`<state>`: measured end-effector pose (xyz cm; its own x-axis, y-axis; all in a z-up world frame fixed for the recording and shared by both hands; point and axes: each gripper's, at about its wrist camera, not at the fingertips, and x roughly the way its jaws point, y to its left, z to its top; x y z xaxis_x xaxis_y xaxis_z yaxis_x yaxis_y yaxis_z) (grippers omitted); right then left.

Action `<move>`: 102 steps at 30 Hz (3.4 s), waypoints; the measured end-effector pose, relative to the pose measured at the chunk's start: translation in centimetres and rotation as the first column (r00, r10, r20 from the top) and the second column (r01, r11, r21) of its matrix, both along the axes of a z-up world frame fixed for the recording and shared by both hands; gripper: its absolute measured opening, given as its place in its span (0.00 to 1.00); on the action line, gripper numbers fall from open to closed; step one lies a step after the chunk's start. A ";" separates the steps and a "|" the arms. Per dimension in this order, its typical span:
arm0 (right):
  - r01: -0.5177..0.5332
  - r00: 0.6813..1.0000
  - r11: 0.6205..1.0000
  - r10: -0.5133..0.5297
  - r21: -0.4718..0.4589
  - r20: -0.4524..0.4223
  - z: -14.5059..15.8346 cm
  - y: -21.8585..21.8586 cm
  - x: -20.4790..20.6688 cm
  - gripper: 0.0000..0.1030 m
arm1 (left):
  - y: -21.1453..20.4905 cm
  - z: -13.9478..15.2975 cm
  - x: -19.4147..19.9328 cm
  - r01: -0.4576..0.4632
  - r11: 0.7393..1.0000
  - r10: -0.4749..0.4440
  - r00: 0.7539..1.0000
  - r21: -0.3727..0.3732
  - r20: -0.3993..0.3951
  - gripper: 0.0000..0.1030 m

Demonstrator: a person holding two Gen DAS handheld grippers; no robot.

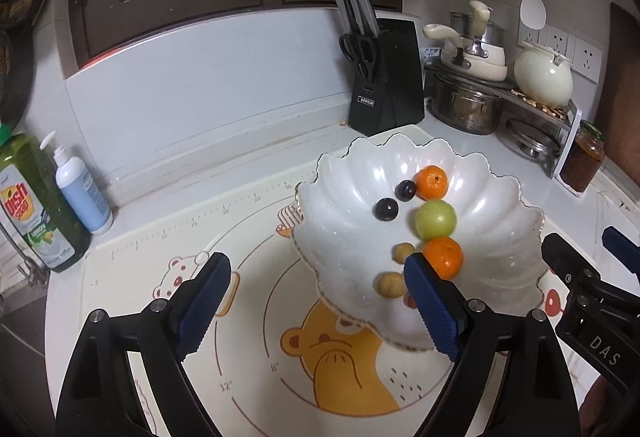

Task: Organize fruits

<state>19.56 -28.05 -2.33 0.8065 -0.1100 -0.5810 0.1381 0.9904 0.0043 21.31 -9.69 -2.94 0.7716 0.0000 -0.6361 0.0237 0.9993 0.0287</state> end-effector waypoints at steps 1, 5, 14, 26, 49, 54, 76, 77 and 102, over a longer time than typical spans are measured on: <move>-0.003 1.000 1.000 0.003 0.001 0.001 0.1 0.2 -0.2 0.92 | 0.2 0.1 -0.3 -0.001 1.000 0.001 1.000 -0.005 0.001 0.87; -0.007 1.000 1.000 0.007 0.007 0.007 0.5 0.8 -1.3 0.92 | 1.0 0.5 -1.8 -0.009 1.000 0.010 1.000 -0.015 0.012 0.89; -0.019 1.000 1.000 0.019 0.007 0.022 1.2 3.0 -4.4 0.92 | 3.4 1.5 -5.2 -0.026 0.999 0.027 0.999 -0.030 0.035 0.89; -0.041 0.998 0.999 0.041 -0.008 0.042 1.5 6.1 -8.5 0.92 | 6.7 1.5 -10.1 -0.057 0.997 0.060 0.996 -0.041 0.062 0.89; -0.047 0.991 0.999 0.048 -0.011 0.125 1.7 10.2 -17.9 0.92 | 10.9 0.9 -19.7 -0.077 0.993 0.085 0.991 -0.089 0.102 0.91; -0.030 0.991 0.999 0.031 -0.012 0.129 1.5 10.3 -19.5 0.92 | 11.2 0.7 -21.6 -0.075 0.994 0.084 0.989 -0.074 0.120 0.91; 0.030 0.990 0.999 -0.028 -0.012 0.136 0.1 8.6 -22.9 0.92 | 9.7 0.2 -24.0 -0.043 0.999 0.044 0.989 -0.011 0.141 0.91; 0.030 0.990 0.999 -0.028 -0.012 0.136 0.1 8.6 -23.0 0.92 | 9.7 0.2 -24.0 -0.043 0.999 0.044 0.989 -0.011 0.142 0.91; 0.029 0.990 1.000 -0.028 -0.007 0.140 0.2 8.4 -23.1 0.92 | 9.4 0.5 -24.1 -0.039 0.999 0.039 0.988 -0.005 0.149 0.91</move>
<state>-3.50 -19.63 -2.17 0.8761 -0.1389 -0.4617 0.1651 0.9861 0.0167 -2.76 -0.27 -2.43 0.8574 0.0310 -0.5138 -0.0200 0.9994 0.0270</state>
